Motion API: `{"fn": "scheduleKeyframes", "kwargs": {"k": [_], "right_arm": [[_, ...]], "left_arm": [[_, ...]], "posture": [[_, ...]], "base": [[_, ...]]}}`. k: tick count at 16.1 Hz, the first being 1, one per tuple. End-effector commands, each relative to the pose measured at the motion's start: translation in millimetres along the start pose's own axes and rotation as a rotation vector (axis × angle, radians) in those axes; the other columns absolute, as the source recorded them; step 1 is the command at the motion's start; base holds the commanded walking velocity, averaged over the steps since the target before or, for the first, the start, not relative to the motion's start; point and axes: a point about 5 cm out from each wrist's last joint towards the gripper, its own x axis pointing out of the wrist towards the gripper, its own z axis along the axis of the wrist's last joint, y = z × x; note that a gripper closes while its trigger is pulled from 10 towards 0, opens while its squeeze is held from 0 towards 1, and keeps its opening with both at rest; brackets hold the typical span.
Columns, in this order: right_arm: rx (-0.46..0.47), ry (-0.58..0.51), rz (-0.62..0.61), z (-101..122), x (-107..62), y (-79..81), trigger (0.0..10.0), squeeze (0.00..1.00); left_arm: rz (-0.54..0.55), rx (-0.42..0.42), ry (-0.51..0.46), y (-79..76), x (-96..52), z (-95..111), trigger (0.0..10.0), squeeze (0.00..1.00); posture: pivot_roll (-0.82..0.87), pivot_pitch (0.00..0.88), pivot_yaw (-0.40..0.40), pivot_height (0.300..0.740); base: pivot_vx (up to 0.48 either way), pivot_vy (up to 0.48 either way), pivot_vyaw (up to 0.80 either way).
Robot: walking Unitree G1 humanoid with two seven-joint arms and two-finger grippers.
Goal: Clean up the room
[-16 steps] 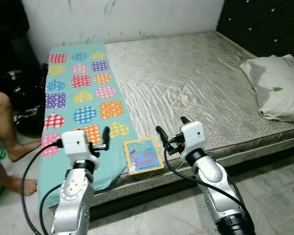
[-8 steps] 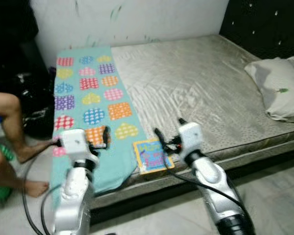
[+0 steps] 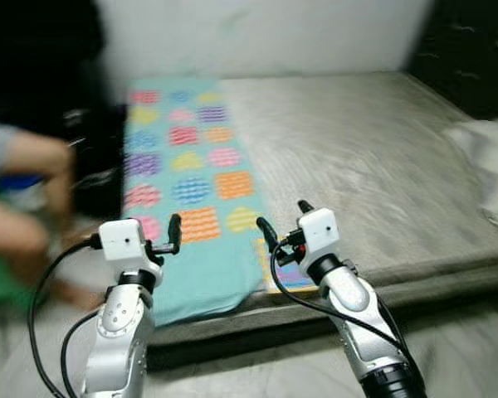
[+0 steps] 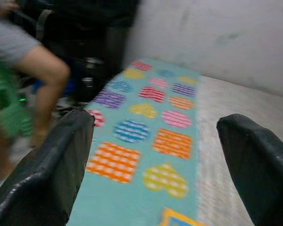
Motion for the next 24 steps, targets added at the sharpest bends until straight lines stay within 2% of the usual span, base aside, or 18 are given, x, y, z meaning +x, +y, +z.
{"fn": "scheduleKeyframes", "kwargs": {"k": [1,7,10,24], "right_arm": [[-0.005,-0.010,-0.001,2.0,0.7,-1.1,10.0,0.00],[0.001,-0.007,-0.001,1.0,0.7,-0.6,10.0,0.00],[0.005,-0.006,-0.002,0.7,1.3,-0.4,10.0,0.00],[-0.002,-0.007,-0.007,-0.3,3.4,-1.6,10.0,0.00]], "left_arm": [[-0.012,0.001,0.007,-2.0,-0.4,-1.9,10.0,0.00],[-0.079,-0.035,0.003,-7.7,-2.3,-1.7,10.0,0.00],[-0.102,-0.053,-0.002,-9.1,-3.1,-0.6,10.0,0.00],[-0.119,-0.060,-0.007,-10.2,-0.6,0.4,10.0,0.00]], "posture": [[0.00,0.052,-0.026,0.740],[0.00,0.054,-0.027,0.740],[0.00,0.054,-0.027,0.740],[0.00,0.045,-0.026,0.740]], "base": [[0.000,0.000,0.80],[0.000,0.000,0.74],[0.000,0.000,0.00],[0.255,0.000,0.00]]}}
